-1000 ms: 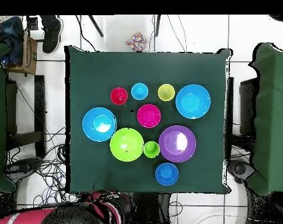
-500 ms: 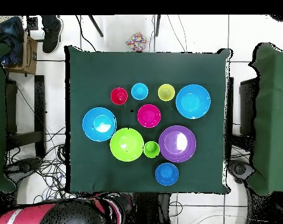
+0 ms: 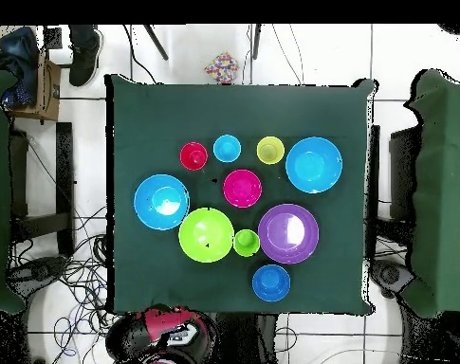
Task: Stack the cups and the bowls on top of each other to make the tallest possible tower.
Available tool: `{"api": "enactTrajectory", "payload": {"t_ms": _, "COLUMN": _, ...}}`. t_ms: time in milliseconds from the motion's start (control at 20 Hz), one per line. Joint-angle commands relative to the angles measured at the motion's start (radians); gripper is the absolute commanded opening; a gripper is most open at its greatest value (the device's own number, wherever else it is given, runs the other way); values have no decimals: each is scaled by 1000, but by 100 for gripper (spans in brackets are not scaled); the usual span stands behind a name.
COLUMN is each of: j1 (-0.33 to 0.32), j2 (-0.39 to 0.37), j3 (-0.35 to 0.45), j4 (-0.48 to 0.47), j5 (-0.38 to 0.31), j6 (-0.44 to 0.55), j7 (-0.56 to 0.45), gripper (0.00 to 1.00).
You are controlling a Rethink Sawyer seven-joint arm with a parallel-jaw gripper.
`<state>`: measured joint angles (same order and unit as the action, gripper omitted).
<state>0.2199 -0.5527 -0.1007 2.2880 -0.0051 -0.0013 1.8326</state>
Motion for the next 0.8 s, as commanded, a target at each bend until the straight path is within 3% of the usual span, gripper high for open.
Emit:
{"api": "enactTrajectory", "payload": {"t_ms": 50, "j1": -22, "j2": -73, "j3": 92, "j4": -7, "j5": 7, "j6": 95, "j7": 137, "gripper": 100}}
{"api": "enactTrajectory", "payload": {"t_ms": 300, "j1": -13, "j2": -107, "j3": 82, "j4": 3, "j5": 6, "j6": 111, "j7": 143, "gripper": 100}}
{"api": "enactTrajectory", "payload": {"t_ms": 800, "j1": -30, "j2": -104, "j3": 91, "j4": -1, "j5": 4, "j6": 105, "j7": 140, "gripper": 100}}
